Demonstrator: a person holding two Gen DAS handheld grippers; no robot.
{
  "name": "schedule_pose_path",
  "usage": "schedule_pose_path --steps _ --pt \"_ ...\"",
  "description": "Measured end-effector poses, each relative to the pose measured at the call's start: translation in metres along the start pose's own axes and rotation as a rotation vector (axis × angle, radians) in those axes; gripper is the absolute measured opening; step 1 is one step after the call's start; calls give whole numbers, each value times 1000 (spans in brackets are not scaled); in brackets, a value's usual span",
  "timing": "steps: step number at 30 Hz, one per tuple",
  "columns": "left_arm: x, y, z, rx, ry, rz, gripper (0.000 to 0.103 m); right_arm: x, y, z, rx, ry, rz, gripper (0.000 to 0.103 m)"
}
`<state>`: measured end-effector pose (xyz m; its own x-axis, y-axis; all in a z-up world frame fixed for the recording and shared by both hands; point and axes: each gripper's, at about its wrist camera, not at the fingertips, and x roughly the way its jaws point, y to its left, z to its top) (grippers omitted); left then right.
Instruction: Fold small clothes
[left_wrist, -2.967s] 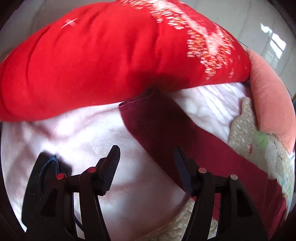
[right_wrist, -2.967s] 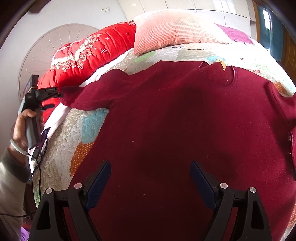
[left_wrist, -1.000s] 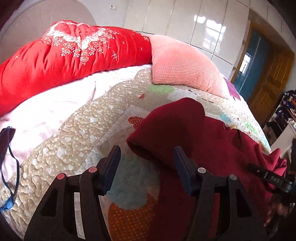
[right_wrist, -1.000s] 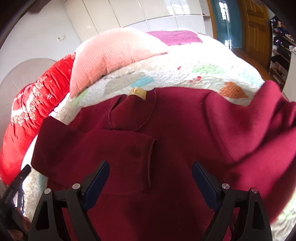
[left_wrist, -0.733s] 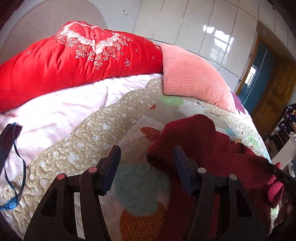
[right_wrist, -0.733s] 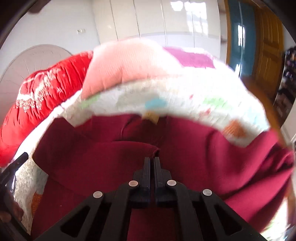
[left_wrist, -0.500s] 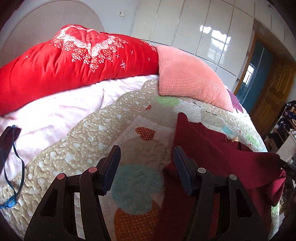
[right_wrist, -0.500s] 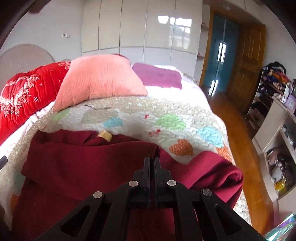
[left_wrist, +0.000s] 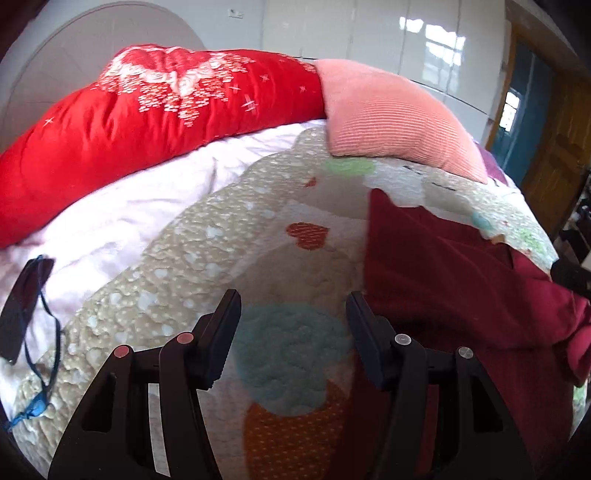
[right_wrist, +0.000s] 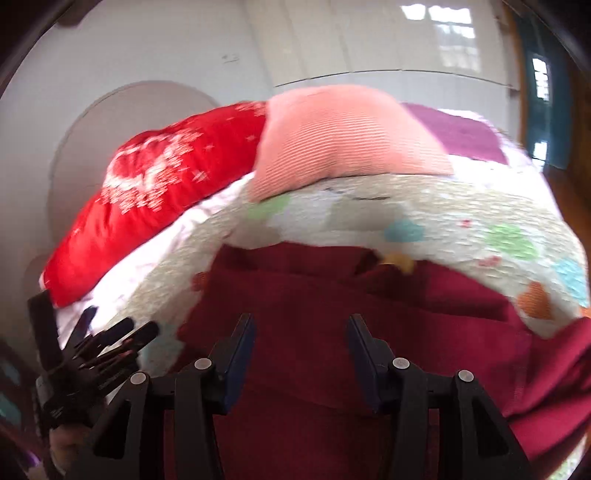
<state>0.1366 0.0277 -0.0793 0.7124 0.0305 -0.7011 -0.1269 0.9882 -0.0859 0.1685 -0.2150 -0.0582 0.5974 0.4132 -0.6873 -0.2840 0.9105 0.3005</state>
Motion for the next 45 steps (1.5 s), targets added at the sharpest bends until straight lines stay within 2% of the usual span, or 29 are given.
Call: schedule_pose_path --steps 3,4,7,11,14,15,17,19,23,26,28,30,32,36,38,39,40,42,43,44,45 --pt "4 30 5 -84 13 42 59 31 32 -21 53 101 207 49" --pt "4 38 6 -112 13 48 59 38 38 -29 74 118 237 49" --pt "4 56 7 -173 17 55 59 62 48 -40 121 108 190 49" --pt "5 66 8 -204 28 43 59 102 44 -26 201 78 157 49" --pt "1 72 11 -215 2 66 59 112 71 -7 147 11 236 49" --pt "0 75 12 -224 -7 76 59 119 78 -1 128 15 262 51" --pt "-1 82 13 -253 -17 81 59 136 80 0 164 88 312 51" --pt "0 87 13 -278 -16 75 59 135 69 -9 220 130 362 51" --pt "1 77 11 -252 -10 36 59 87 50 -29 181 175 380 50" --pt "-3 59 12 -206 -30 -40 59 40 27 -30 146 84 307 50" --pt "-5 46 15 -181 -41 -114 59 20 11 -17 131 -14 204 50" --pt "-5 31 18 -150 -39 -193 60 23 -2 3 124 -61 67 50" --pt "-5 17 19 -99 -38 -235 60 42 -9 20 90 -61 -11 50" --pt "2 4 16 -29 -33 -210 60 99 -11 39 -64 16 -128 50" --pt "8 4 14 -29 -17 -222 60 124 -11 42 -114 71 -106 49" --pt "11 3 14 -25 -7 -225 60 129 -11 39 -132 100 -84 33" --pt "14 2 14 -18 3 -223 60 132 -6 36 -179 118 -117 18" --pt "20 -3 14 0 25 -221 64 134 -5 30 -253 117 -256 5" --pt "23 -6 11 15 42 -212 67 141 -10 27 -253 131 -362 5" --pt "28 -9 9 29 63 -197 70 143 -20 24 -228 137 -397 4" --pt "31 -10 6 36 81 -188 70 142 -27 23 -187 127 -390 4"
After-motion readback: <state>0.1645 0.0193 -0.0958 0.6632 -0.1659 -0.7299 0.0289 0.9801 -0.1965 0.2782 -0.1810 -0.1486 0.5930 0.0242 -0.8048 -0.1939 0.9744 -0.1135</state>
